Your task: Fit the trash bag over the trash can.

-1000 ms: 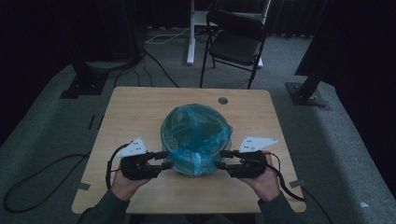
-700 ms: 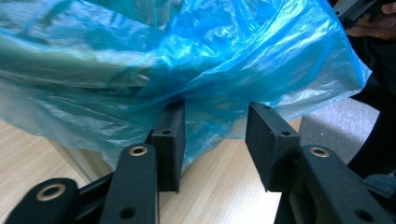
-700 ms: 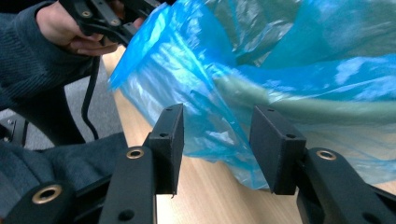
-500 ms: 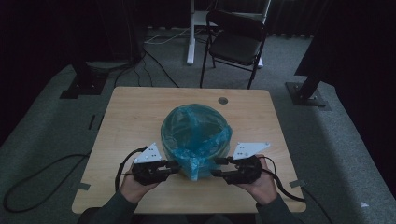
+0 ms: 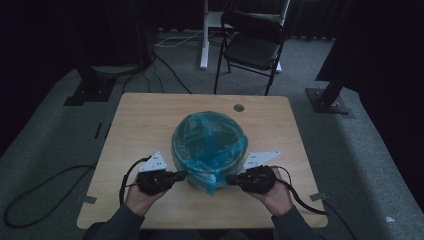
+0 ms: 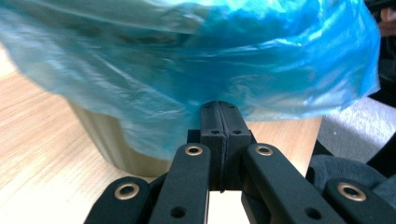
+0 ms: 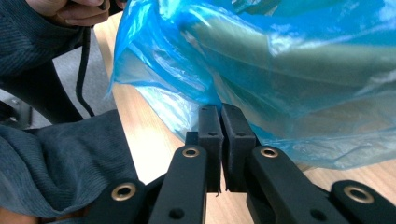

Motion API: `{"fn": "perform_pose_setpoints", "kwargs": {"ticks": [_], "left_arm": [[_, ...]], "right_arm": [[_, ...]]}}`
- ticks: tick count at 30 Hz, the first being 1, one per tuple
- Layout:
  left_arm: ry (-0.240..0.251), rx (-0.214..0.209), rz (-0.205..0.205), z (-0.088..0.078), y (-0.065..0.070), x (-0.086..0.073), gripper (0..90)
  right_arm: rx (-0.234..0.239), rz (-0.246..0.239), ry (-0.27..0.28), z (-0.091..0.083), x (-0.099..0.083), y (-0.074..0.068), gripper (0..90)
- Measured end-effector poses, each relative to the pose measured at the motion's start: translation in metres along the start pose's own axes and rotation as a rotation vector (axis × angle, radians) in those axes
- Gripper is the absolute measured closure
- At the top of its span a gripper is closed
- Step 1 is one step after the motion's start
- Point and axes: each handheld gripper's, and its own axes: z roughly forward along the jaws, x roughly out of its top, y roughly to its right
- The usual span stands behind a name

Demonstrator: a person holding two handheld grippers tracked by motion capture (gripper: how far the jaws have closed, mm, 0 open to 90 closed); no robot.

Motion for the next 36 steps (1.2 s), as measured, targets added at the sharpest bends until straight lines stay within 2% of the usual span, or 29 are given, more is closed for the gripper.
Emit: {"fn": "perform_pose_setpoints", "kwargs": {"ticks": [1,2,6,10,16,17,18,19,20,21,22,24,28,30,31,36], "left_arm": [[0.009,0.003,-0.003,-0.002,-0.001,0.0,88.0],[0.031,0.009,-0.007,-0.007,-0.002,0.001,80.1],[0.068,0.021,-0.006,-0.016,-0.003,0.007,67.4],[0.088,0.028,-0.012,-0.018,-0.006,0.01,62.7],[0.11,0.047,-0.026,-0.024,-0.013,0.011,61.0],[0.119,0.054,-0.028,-0.026,-0.014,0.012,60.8],[0.128,0.059,-0.026,-0.029,-0.016,0.014,60.8],[0.128,0.059,-0.026,-0.029,-0.016,0.014,60.7],[0.143,0.07,-0.019,-0.033,-0.018,0.021,60.5],[0.143,0.07,-0.019,-0.033,-0.018,0.021,60.4],[0.153,0.074,-0.006,-0.036,-0.02,0.031,59.8],[0.164,0.081,0.012,-0.037,-0.022,0.041,59.5],[0.159,0.073,0.037,-0.03,-0.026,0.063,58.5],[0.152,0.068,0.049,-0.024,-0.028,0.075,58.3],[0.152,0.068,0.049,-0.024,-0.028,0.075,58.4],[0.119,0.063,0.084,-0.003,-0.033,0.108,58.9]], "right_arm": [[-0.001,0.008,-0.003,0.001,-0.001,0.002,88.6],[-0.002,0.017,-0.013,0.002,-0.001,0.004,88.9],[-0.013,0.029,-0.035,0.006,-0.002,0.007,89.3],[-0.05,0.045,-0.07,0.011,-0.003,0.012,89.6],[-0.09,0.086,-0.103,0.013,-0.008,0.022,89.4],[-0.091,0.086,-0.095,0.011,-0.009,0.022,87.9],[-0.085,0.082,-0.082,0.008,-0.008,0.021,82.0],[-0.085,0.082,-0.082,0.008,-0.008,0.021,82.0],[-0.087,0.058,-0.046,-0.002,-0.007,0.018,71.8],[-0.087,0.058,-0.046,-0.002,-0.007,0.018,71.8],[-0.077,0.049,-0.018,-0.011,-0.006,0.017,66.8],[-0.081,0.042,-0.003,-0.02,-0.004,0.015,62.7],[-0.082,0.039,0.044,-0.034,-0.003,0.017,59.6],[-0.067,0.045,0.077,-0.04,-0.003,0.02,57.7],[-0.067,0.045,0.077,-0.04,-0.003,0.02,57.7],[-0.097,0.063,0.096,-0.046,-0.004,0.027,53.9]]}}
